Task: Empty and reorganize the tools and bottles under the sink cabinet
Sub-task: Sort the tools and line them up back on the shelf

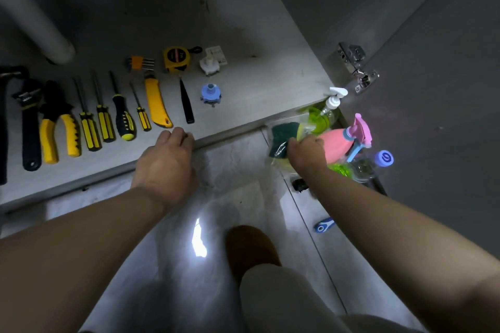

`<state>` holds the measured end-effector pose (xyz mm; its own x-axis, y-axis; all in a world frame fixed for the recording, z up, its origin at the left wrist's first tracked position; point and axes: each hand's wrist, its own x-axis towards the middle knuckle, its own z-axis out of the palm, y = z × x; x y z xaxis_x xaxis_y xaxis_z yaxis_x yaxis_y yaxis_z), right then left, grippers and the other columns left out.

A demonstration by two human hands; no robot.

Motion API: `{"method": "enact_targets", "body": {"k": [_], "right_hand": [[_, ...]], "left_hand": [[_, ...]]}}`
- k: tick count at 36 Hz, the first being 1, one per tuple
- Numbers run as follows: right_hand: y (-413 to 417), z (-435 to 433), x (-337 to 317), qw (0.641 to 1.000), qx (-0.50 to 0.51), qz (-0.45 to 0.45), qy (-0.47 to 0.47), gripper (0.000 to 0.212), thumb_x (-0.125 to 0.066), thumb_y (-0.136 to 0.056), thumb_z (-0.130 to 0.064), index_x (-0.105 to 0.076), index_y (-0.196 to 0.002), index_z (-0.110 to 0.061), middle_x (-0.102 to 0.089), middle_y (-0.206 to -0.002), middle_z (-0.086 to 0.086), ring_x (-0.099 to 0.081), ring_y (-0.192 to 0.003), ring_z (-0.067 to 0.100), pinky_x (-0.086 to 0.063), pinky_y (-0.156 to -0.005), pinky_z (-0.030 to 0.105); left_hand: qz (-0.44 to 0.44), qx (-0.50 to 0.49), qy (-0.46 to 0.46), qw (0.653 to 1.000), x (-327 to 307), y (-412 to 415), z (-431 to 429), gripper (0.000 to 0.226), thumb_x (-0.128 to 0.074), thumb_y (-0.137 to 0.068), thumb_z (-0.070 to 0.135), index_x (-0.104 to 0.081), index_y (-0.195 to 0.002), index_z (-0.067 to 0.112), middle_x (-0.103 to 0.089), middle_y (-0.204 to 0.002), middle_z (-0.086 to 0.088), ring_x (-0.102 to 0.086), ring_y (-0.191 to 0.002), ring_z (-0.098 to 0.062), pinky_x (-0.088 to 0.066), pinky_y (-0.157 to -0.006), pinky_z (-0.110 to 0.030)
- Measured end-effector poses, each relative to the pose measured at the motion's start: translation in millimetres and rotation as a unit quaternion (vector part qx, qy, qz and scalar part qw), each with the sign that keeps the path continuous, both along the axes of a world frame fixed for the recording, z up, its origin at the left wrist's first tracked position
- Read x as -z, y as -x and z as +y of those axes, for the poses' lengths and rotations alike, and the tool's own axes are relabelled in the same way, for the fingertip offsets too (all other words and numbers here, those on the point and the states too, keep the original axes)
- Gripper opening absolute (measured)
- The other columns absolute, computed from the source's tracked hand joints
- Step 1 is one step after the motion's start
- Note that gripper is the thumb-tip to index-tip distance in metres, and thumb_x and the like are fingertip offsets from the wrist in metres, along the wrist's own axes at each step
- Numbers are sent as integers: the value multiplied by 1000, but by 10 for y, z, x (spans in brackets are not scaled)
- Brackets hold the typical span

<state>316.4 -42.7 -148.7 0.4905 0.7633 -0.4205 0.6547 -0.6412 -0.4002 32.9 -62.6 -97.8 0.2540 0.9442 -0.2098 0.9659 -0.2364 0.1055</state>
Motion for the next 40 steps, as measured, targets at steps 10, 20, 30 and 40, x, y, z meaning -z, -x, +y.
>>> {"method": "enact_targets", "body": {"k": [10,20,30,40], "right_hand": [[-125,151,290,995,75,49,46,74,-76,-76,-59,-58,-118,-1,-66,-104,11,-62,-94,28,-51,-81,34],[160,-2,321,995,-10,96,29,81,-86,-73,-40,-32,-127,-12,-45,-125,18,-52,-102,30,-45,-80,35],[765,-647,83,914,-38,403,1,69,-83,-72,-32,-30,-116,-32,-61,-109,8,-71,-81,13,-56,-61,20],[1149,-479,-1286,861,-160,481,33,73,-80,-70,-39,-41,-130,-27,-68,-121,9,-70,-106,16,-59,-89,37]], "left_hand": [[-7,2,-7,1000,7,18,-1,67,-62,-88,23,-41,-150,13,-44,-138,-4,-43,-126,-24,-52,-93,-40],[-75,-36,-3,997,55,5,-3,60,-63,-87,17,-50,-145,12,-48,-138,-5,-44,-126,-26,-49,-98,-42],[-465,-329,176,803,140,-181,-713,46,-73,-91,35,-46,-127,24,-61,-112,4,-65,-103,-18,-55,-73,-21],[-672,-307,403,541,-786,138,-520,43,-70,-94,37,-66,-130,13,-72,-122,-16,-70,-113,-29,-61,-84,-36]]}}
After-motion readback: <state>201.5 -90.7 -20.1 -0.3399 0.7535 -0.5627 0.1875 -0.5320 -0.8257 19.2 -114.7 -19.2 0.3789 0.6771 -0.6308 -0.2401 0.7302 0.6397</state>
